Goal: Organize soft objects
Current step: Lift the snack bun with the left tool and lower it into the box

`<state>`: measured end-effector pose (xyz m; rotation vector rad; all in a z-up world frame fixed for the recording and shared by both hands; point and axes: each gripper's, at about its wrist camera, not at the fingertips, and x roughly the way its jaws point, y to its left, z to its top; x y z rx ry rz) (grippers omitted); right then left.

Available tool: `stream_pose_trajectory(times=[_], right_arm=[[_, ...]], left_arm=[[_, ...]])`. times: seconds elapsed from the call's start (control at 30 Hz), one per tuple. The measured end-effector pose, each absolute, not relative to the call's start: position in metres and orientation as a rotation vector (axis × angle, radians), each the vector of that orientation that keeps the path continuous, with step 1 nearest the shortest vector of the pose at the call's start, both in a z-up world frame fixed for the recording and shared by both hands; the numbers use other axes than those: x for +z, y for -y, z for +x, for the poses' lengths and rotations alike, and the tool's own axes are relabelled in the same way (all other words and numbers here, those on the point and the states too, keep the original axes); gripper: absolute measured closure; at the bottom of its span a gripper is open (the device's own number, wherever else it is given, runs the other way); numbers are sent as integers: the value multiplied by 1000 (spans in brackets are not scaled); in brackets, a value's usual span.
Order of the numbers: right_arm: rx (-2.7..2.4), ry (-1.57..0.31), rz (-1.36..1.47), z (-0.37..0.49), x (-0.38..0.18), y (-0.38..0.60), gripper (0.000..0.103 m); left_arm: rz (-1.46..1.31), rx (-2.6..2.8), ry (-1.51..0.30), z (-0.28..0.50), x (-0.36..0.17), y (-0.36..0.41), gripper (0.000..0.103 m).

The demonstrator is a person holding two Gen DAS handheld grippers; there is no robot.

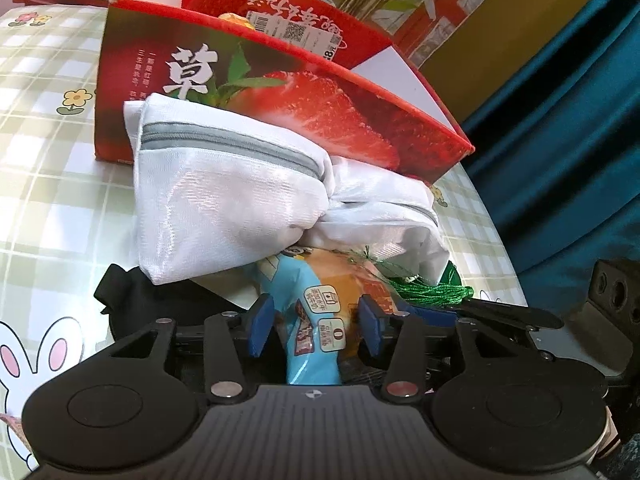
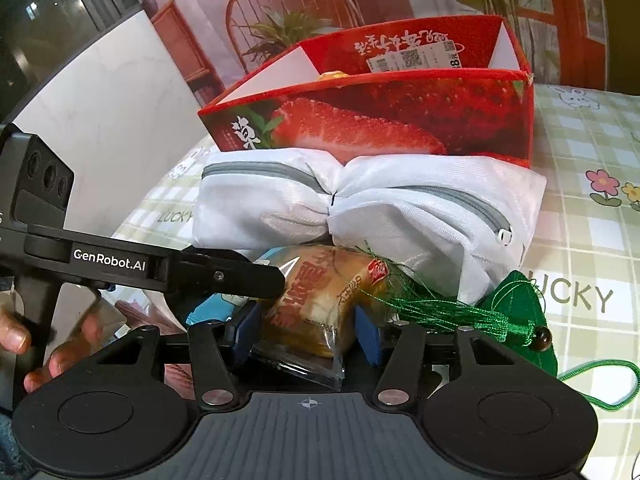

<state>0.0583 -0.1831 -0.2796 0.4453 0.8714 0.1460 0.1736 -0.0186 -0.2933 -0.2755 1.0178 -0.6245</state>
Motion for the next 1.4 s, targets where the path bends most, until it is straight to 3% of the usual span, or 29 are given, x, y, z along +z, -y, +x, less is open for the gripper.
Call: stream_pose_trajectory(times=[0.3, 0.87, 1.4], right_arm=[[158, -858, 443, 57, -278, 180, 54], [219, -635, 258, 50, -183, 165, 54], [177, -597, 123, 118, -175, 203, 55]], left_arm=[[-282, -633, -1012, 169, -284, 18, 55], [-253, -661, -769, 148, -192, -2, 56], [-177, -692, -742, 234, -170, 37, 56]])
